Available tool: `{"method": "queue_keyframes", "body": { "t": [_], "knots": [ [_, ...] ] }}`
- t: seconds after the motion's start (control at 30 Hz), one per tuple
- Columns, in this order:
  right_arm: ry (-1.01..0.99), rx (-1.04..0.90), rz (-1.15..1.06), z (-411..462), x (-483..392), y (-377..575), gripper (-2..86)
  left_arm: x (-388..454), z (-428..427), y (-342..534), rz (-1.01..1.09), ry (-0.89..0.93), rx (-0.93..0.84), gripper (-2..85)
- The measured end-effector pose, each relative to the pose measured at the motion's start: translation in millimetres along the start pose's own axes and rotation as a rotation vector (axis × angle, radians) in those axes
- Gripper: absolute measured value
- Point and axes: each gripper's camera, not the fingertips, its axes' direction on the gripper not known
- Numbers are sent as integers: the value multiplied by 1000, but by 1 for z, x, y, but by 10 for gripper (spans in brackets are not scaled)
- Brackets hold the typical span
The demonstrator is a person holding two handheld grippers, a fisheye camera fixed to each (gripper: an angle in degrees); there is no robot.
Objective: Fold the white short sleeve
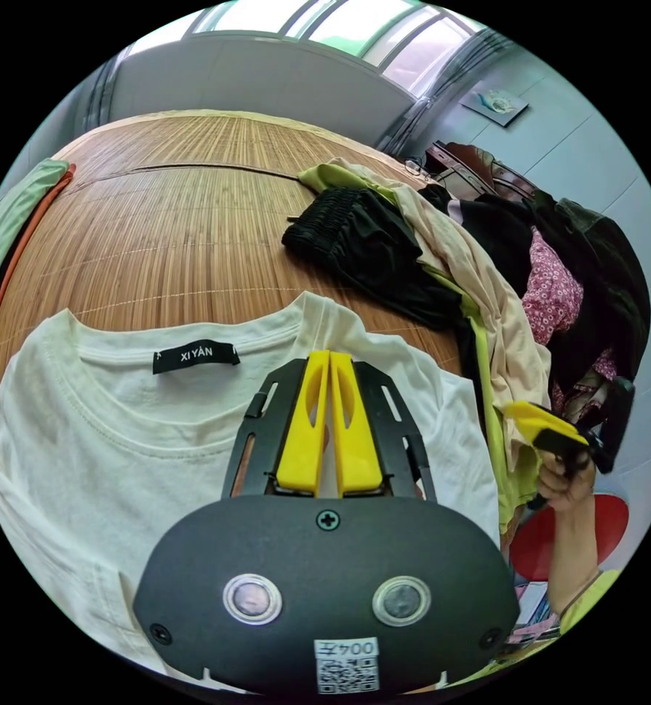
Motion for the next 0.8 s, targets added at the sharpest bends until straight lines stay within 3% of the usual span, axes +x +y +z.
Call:
{"method": "queue_keyframes", "body": {
  "t": [0.2, 0.3, 0.4, 0.53, 0.63, 0.7, 0.8],
  "knots": [
    [-176, -82, 101, 48, 34, -32, 106, 1, -5, 2, 3, -2, 5, 1],
    [-117, -122, 86, 60, 27, -36, 58, -3, -8, 3, -9, 24, 6, 1],
    [65, -59, 62, 53, 15, -37, 37, -3, -12, 4, -13, 27, 10, 0],
    [16, -7, 141, 57, 22, -27, 48, 9, -17, 6, 5, -33, 13, 1],
    [55, 148, 193, 24, 12, -13, 58, 17, -25, 7, 21, -33, 20, 1],
    [100, 223, 158, -1, -9, 3, 44, 22, -42, 8, 58, -10, 65, 2],
    [179, 169, -6, -3, -63, 34, 8, 22, -79, 8, 95, 4, 99, 3]
  ]
}}
